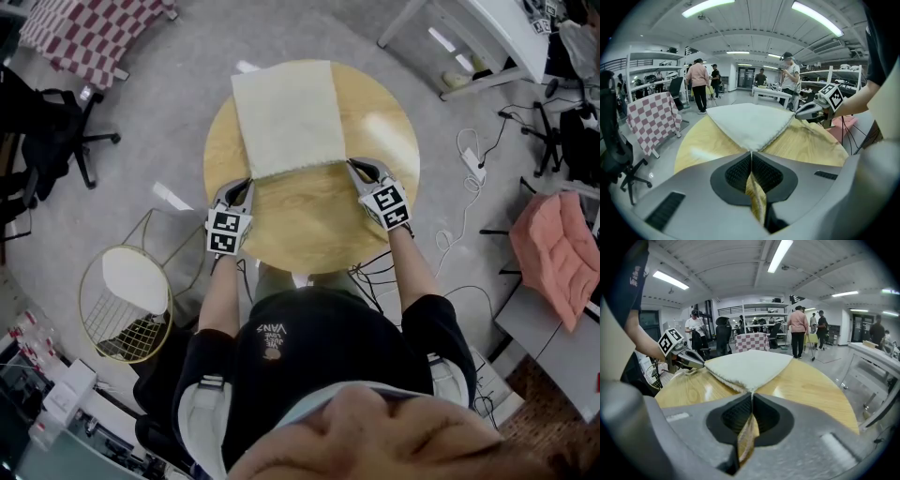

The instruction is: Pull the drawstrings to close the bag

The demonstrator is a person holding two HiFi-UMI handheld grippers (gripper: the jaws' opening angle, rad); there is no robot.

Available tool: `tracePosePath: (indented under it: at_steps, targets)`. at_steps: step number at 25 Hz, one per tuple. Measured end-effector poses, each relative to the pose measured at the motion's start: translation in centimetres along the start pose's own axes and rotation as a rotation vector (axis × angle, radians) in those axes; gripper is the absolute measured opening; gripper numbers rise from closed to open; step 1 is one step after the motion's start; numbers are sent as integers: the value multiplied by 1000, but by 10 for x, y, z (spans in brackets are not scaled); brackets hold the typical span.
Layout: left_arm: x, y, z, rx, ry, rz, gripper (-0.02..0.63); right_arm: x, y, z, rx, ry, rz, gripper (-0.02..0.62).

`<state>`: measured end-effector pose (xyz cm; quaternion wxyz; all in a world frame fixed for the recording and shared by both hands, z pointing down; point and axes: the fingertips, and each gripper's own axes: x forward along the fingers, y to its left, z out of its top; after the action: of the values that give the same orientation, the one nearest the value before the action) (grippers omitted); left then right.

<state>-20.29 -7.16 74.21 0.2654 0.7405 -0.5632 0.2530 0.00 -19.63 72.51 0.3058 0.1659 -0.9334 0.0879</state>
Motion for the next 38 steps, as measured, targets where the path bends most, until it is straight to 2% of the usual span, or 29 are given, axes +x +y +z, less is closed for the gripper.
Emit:
tracePosePath:
  at_steps: [12,19,26,31,38]
  targets:
    - [-24,2,37,10,-60,17,18,-26,3,18,124,-48,-103,5]
    - [-46,0,66,12,-113,24,17,-59,8,44,188,-121,-145,3]
    - [-65,-9,93,35,-171,10,17,-91,10,64,225,-173,-213,3]
    - [-78,-15,109,43,-191,2,17,-112,11,72,285,-192,-261,3]
    - [-87,-24,130,49,-223,-26,17,-140,11,76,318,-226,-333,3]
